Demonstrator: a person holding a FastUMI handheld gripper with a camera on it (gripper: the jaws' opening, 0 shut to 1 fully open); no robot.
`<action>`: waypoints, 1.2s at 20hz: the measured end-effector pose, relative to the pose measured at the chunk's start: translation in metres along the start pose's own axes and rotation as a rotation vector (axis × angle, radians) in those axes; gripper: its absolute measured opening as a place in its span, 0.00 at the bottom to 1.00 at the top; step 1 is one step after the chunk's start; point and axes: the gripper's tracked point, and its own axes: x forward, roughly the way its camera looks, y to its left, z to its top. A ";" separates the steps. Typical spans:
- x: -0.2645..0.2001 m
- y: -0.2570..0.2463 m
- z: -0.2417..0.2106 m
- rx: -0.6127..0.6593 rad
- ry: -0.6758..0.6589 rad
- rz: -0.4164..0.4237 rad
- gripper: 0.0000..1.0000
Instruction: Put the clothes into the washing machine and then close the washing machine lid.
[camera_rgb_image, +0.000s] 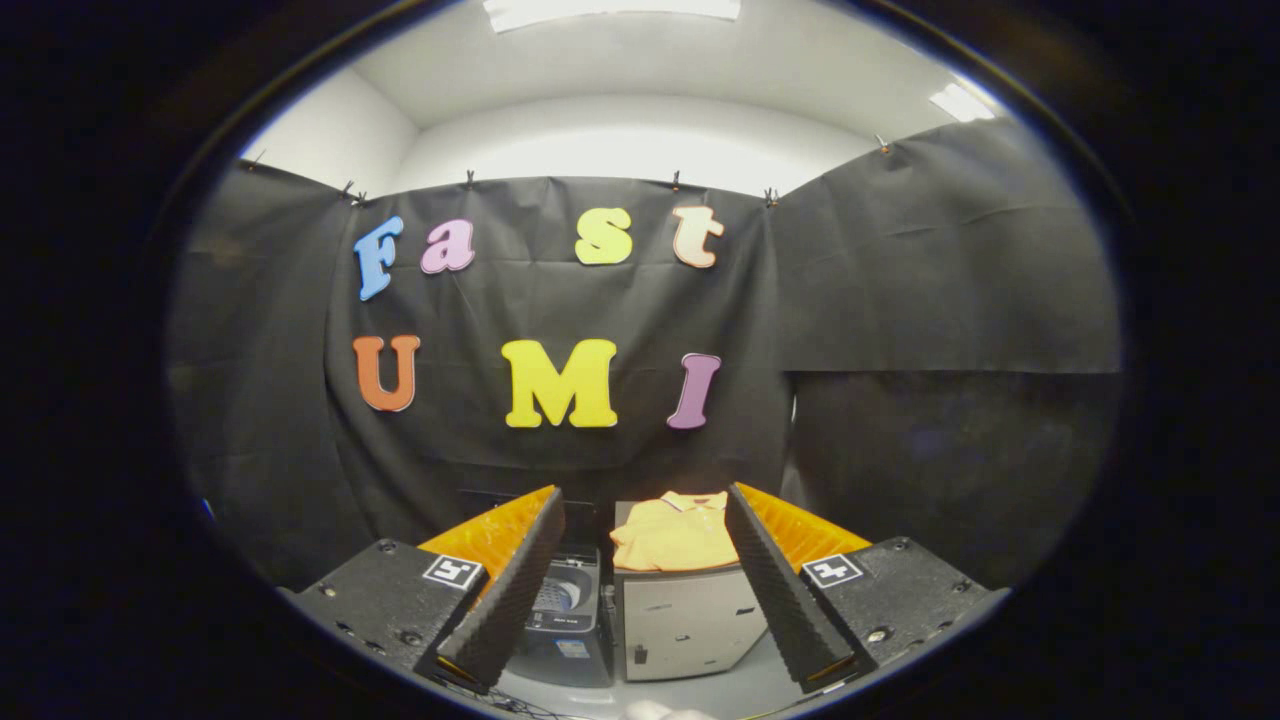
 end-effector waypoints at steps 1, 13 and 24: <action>0.002 -0.001 -0.001 -0.001 -0.001 -0.002 1.00; 0.058 -0.045 -0.015 0.002 0.037 -0.079 1.00; 0.241 -0.115 -0.057 -0.011 0.185 -0.031 1.00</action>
